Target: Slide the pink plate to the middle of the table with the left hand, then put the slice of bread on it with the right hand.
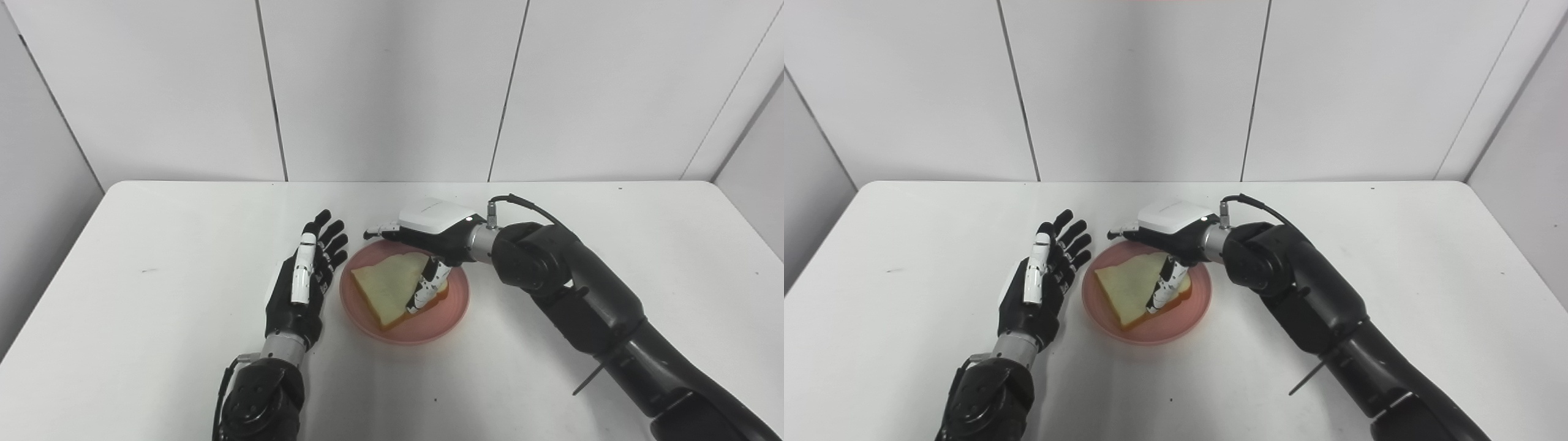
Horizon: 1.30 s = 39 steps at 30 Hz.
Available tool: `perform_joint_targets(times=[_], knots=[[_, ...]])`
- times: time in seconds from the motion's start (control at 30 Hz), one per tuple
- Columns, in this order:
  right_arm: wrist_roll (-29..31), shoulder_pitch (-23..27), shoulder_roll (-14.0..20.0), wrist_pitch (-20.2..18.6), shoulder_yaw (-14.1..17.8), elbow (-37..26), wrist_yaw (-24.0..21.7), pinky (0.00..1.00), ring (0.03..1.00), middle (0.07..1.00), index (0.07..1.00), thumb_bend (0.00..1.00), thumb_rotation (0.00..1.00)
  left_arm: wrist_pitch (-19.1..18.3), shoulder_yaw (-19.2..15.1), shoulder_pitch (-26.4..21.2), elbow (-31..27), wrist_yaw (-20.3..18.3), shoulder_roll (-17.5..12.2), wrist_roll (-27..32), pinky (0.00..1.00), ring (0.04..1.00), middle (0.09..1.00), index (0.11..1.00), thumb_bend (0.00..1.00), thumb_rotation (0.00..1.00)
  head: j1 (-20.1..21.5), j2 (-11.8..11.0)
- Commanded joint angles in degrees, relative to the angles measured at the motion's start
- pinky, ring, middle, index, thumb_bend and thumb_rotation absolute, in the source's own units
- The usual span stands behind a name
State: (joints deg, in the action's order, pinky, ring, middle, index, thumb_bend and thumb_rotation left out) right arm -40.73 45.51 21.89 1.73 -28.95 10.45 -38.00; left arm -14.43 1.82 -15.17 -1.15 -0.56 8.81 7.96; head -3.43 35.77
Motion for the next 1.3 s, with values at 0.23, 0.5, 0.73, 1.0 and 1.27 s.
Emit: perform_joint_targets(times=[0.23,0.5,0.73,1.0,1.27], knots=[[2.4,-0.8,1.8,-8.5,7.6,-9.9,-1.1,0.74,0.9,0.943,0.945,0.98,0.39,1.6,-0.1,-1.9,-2.1,-1.2,-0.9,0.4,0.93,0.921,0.923,0.917,0.47,1.0,1.0,-1.6],[5.6,-6.9,-1.6,-22.8,16.0,-13.5,1.4,0.92,0.984,0.995,1.0,0.84,0.87,1.9,0.3,-1.2,-2.2,-1.8,-1.8,0.3,0.93,0.926,0.929,0.927,0.47,1.0,1.3,-2.7],[17.9,-14.1,-9.0,-28.1,25.9,-15.5,6.4,0.94,1.0,1.0,1.0,0.77,1.0,2.8,0.4,-1.0,-1.3,-3.3,-2.8,0.7,0.94,0.933,0.941,0.939,0.47,1.0,1.6,-3.3],[26.4,-23.7,-19.0,-11.2,31.8,-14.5,24.9,0.99,1.0,1.0,1.0,0.72,1.0,4.6,0.6,-0.6,-0.6,-3.8,-3.6,-0.3,0.93,0.926,0.934,0.929,0.47,1.0,1.5,-4.2],[32.5,-29.9,-21.4,1.0,33.1,-13.6,33.0,1.0,1.0,1.0,1.0,0.63,1.0,9.8,2.1,0.0,0.2,-4.6,-4.8,-2.2,0.94,0.94,0.959,0.956,0.47,1.0,1.1,-4.8]])
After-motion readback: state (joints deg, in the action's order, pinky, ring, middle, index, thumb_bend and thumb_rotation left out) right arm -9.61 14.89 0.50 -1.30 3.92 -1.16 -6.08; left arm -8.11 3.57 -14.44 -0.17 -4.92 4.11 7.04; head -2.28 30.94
